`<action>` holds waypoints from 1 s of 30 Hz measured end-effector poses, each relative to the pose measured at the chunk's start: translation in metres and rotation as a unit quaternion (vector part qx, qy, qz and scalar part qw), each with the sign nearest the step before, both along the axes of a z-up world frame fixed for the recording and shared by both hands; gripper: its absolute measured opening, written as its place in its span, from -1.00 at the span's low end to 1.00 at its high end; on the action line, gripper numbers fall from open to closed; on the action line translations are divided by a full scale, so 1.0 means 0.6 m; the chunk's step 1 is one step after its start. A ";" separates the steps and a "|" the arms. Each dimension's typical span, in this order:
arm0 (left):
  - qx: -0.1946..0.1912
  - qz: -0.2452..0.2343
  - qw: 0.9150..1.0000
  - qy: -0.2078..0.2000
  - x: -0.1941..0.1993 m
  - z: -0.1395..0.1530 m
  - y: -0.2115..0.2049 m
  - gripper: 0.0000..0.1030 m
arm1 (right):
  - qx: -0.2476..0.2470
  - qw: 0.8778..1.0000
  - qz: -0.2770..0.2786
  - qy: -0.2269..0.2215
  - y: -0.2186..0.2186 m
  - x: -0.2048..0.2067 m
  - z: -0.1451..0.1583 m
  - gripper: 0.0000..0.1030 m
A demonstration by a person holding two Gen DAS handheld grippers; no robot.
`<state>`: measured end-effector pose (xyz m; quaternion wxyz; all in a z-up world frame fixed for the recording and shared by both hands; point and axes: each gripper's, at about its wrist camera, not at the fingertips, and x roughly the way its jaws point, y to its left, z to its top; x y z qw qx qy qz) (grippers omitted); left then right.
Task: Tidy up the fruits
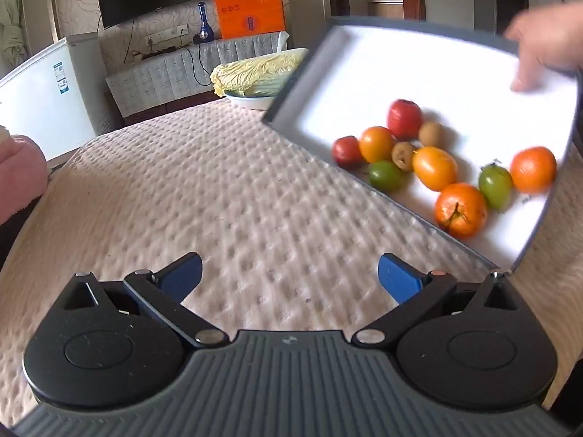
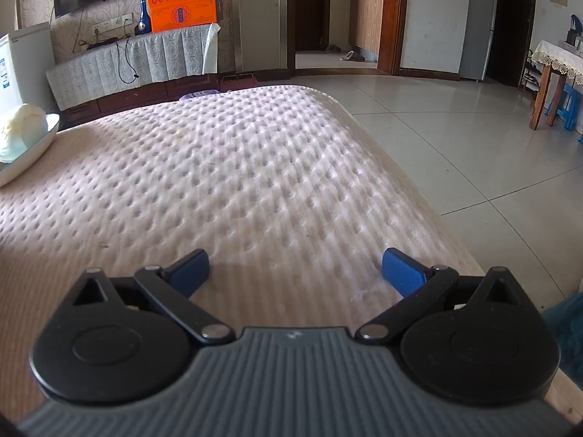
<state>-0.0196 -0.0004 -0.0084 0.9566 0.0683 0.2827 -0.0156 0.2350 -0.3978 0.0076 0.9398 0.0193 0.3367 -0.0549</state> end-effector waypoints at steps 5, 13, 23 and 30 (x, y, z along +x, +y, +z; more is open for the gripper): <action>-0.005 -0.004 1.000 0.023 0.049 -0.040 0.018 1.00 | -0.001 1.000 0.000 0.000 0.001 0.000 0.000 1.00; -0.025 -0.014 0.999 0.045 0.078 -0.065 0.013 1.00 | -0.001 1.000 0.000 0.000 0.001 0.000 0.000 1.00; -0.047 -0.026 0.998 0.041 0.066 -0.073 0.000 1.00 | -0.001 1.000 0.000 0.000 0.000 0.000 0.000 1.00; -0.063 -0.025 0.997 0.039 0.047 -0.073 0.000 1.00 | -0.001 1.000 0.000 0.000 0.001 -0.001 0.002 1.00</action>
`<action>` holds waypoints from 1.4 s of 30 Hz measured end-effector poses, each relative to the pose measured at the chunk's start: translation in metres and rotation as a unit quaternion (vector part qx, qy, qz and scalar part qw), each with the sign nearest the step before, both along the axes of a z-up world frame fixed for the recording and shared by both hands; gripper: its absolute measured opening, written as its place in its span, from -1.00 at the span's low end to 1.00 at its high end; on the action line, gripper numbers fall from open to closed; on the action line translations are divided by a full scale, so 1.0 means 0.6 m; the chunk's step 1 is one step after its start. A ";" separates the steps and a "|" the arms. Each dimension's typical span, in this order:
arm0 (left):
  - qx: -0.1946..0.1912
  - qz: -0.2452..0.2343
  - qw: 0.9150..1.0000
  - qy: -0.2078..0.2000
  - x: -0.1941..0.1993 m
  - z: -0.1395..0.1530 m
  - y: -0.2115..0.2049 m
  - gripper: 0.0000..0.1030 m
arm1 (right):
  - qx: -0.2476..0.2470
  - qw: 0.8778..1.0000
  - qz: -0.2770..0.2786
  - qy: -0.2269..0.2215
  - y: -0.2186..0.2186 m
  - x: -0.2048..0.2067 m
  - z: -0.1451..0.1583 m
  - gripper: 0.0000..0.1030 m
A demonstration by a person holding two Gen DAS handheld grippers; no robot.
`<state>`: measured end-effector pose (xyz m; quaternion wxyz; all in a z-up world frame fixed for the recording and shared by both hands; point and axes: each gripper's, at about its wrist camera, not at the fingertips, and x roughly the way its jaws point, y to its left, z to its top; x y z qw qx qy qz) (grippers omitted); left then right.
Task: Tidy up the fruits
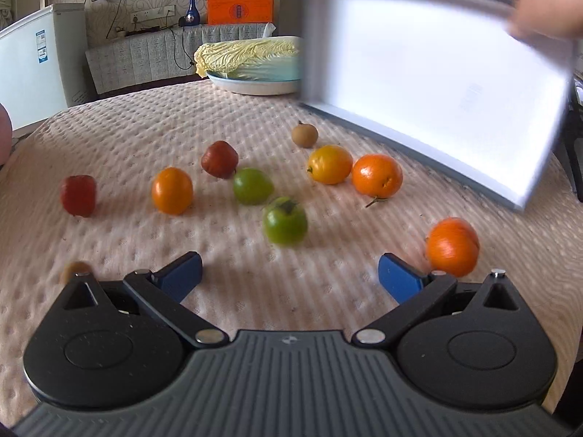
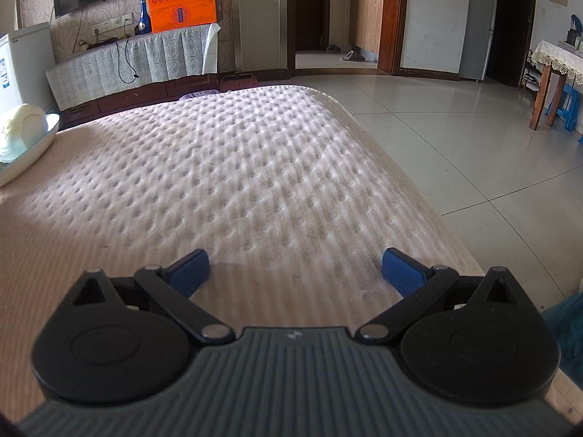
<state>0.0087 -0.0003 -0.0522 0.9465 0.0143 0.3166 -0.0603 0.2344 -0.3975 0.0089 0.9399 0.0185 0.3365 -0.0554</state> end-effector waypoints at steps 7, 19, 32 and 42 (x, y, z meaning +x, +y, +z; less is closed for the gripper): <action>-0.005 -0.003 1.000 0.012 0.059 0.028 0.043 1.00 | 0.000 1.000 0.000 0.000 0.000 0.001 -0.002 1.00; 0.006 -0.009 1.000 0.014 0.070 0.032 0.057 1.00 | -0.002 1.000 -0.010 0.000 0.001 0.000 -0.003 1.00; 0.038 0.016 0.999 0.002 0.058 0.053 0.036 1.00 | -0.118 0.991 -0.049 -0.034 0.063 -0.169 0.097 0.78; 0.004 0.094 0.995 -0.034 -0.006 0.101 0.077 1.00 | -0.021 0.962 0.179 -0.203 0.333 -0.462 0.142 1.00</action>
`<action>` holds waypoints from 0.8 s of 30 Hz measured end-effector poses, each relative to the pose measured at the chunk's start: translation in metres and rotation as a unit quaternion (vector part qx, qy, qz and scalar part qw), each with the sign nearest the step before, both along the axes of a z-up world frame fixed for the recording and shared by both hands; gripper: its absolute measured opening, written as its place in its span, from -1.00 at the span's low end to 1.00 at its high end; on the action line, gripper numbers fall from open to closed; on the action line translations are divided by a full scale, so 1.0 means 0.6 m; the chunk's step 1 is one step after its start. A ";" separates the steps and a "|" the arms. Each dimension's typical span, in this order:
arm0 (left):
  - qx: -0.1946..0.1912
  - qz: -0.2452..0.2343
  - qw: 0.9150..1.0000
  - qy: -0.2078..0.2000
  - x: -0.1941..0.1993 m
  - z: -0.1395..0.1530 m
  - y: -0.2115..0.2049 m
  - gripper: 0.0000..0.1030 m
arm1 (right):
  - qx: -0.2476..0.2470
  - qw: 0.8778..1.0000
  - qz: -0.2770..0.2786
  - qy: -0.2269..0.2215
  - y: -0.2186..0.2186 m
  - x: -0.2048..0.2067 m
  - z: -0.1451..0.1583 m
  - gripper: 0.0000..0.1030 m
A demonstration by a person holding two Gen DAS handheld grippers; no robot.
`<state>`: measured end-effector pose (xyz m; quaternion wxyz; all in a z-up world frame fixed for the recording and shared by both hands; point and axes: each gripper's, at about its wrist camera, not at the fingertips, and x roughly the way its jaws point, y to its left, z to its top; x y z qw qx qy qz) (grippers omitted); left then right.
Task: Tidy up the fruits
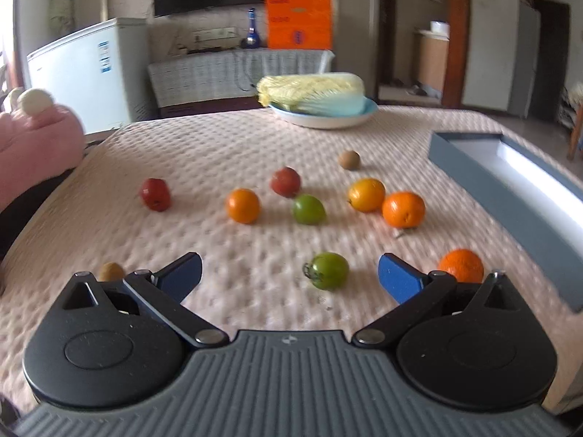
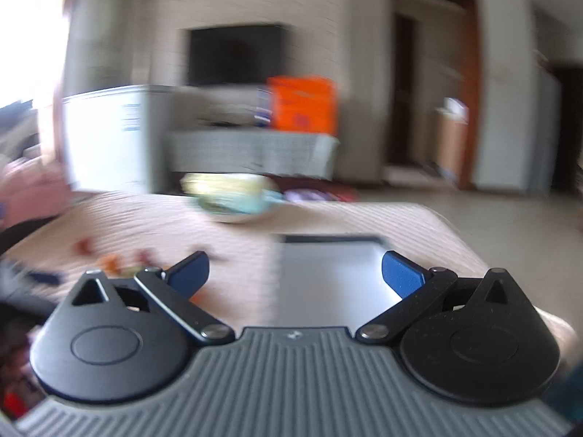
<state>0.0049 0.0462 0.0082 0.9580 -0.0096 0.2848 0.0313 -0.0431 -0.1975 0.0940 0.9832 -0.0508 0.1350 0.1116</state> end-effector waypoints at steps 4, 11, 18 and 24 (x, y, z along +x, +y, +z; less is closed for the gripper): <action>-0.008 0.012 1.000 -0.016 -0.027 0.018 0.020 1.00 | -0.034 0.995 0.089 0.015 0.078 -0.026 -0.015 0.99; -0.019 0.045 0.999 -0.013 -0.043 0.024 0.053 1.00 | 0.001 0.991 0.105 0.084 0.112 -0.022 -0.048 0.98; -0.038 0.042 0.998 -0.010 -0.059 0.025 0.045 1.00 | 0.005 0.989 0.083 0.125 0.105 0.014 -0.072 0.61; -0.039 -0.009 0.999 0.005 -0.047 0.013 0.040 0.96 | -0.002 0.988 0.059 0.144 0.088 0.030 -0.089 0.41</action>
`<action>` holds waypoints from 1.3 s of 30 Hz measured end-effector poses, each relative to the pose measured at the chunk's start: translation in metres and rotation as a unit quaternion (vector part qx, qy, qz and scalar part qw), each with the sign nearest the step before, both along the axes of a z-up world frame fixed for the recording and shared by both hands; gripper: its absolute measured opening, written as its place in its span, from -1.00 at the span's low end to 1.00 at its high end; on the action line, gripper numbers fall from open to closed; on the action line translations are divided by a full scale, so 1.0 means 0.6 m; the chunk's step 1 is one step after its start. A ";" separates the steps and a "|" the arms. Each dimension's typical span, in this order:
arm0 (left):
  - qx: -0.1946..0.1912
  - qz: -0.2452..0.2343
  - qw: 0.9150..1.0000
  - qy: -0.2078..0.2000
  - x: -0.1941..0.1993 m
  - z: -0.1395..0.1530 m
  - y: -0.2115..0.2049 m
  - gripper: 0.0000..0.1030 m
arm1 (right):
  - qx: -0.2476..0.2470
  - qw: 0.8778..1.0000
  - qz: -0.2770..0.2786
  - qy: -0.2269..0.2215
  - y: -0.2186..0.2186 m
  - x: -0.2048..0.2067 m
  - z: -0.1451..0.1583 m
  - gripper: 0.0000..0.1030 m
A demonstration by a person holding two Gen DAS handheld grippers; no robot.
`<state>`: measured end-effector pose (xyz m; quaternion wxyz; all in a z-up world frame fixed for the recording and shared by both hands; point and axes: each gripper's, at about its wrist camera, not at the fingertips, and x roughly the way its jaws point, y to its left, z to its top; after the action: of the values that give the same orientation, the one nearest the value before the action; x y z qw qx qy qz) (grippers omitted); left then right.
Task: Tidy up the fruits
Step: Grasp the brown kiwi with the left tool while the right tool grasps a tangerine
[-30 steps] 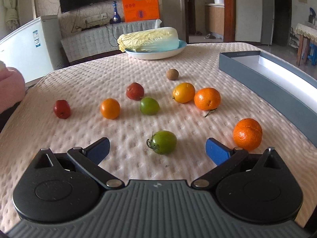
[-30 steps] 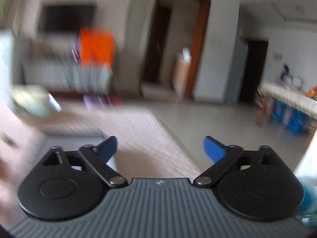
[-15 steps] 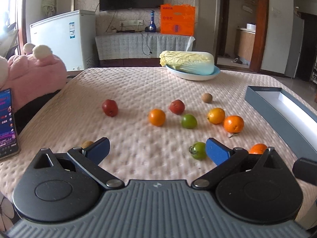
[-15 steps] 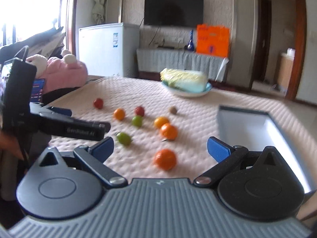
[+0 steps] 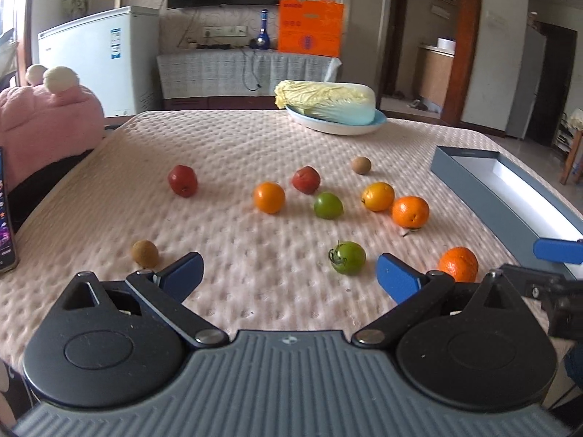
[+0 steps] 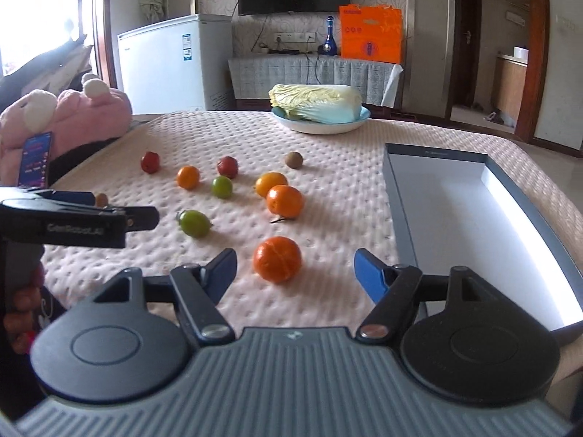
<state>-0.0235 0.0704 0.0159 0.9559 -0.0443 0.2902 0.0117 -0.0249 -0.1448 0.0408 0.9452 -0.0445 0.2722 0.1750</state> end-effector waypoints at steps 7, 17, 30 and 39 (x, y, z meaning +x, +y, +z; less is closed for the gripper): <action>-0.018 0.022 1.000 0.002 0.003 -0.006 0.033 0.68 | -0.012 1.000 0.008 0.022 0.019 0.024 -0.024 0.21; 0.022 0.125 0.992 0.026 0.032 -0.036 0.121 0.68 | 0.000 0.999 0.005 0.035 0.034 0.040 -0.035 0.21; 0.018 0.135 0.990 0.021 0.056 -0.056 0.146 -0.19 | -0.025 0.999 0.005 0.034 0.034 0.051 -0.051 0.19; 0.011 0.136 0.991 0.016 0.051 -0.053 0.154 -0.47 | -0.033 0.998 0.041 0.033 0.056 0.056 -0.056 -0.23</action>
<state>0.0069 0.1628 -0.0162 0.9412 -0.0728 0.2963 0.1449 0.0085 -0.1113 0.0071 0.9259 -0.0811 0.3064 0.2055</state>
